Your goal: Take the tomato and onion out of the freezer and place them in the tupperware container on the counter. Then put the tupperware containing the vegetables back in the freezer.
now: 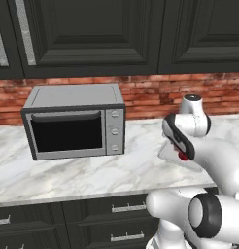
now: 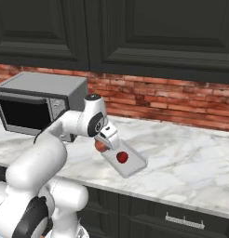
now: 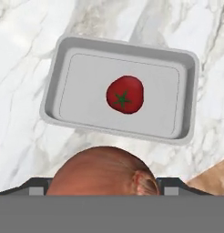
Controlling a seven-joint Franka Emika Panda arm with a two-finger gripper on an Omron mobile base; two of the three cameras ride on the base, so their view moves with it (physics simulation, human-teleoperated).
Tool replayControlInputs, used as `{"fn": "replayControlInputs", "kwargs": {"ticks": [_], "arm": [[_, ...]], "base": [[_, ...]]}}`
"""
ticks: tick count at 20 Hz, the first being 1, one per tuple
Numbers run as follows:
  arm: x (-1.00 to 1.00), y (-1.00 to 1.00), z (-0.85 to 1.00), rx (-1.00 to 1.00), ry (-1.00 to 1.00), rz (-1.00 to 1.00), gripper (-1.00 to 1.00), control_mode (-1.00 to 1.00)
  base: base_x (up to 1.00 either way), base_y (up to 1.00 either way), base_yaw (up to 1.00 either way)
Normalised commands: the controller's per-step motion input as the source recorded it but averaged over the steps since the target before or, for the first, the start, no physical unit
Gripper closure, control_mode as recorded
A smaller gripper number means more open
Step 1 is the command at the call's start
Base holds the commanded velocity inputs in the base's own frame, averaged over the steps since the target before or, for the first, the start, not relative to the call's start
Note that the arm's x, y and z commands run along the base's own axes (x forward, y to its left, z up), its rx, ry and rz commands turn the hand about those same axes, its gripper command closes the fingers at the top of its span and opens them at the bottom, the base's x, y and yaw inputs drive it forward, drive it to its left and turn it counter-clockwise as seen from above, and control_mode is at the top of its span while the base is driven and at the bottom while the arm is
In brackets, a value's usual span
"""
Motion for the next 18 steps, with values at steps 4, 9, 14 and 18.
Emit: {"fn": "replayControlInputs", "kwargs": {"ticks": [4,9,14,18], "arm": [[0.74,-0.27,-0.54,0.0,0.0,0.0,1.0,-1.0],[0.59,-0.28,-0.52,0.0,0.0,0.0,1.0,-1.0],[0.44,-0.03,-0.42,0.0,0.0,0.0,1.0,-1.0],[0.31,0.0,-0.4,0.0,0.0,0.0,1.0,-1.0]], "base": [[0.0,0.0,0.0],[0.0,0.0,0.0],[0.0,0.0,0.0],[0.0,0.0,0.0]]}}
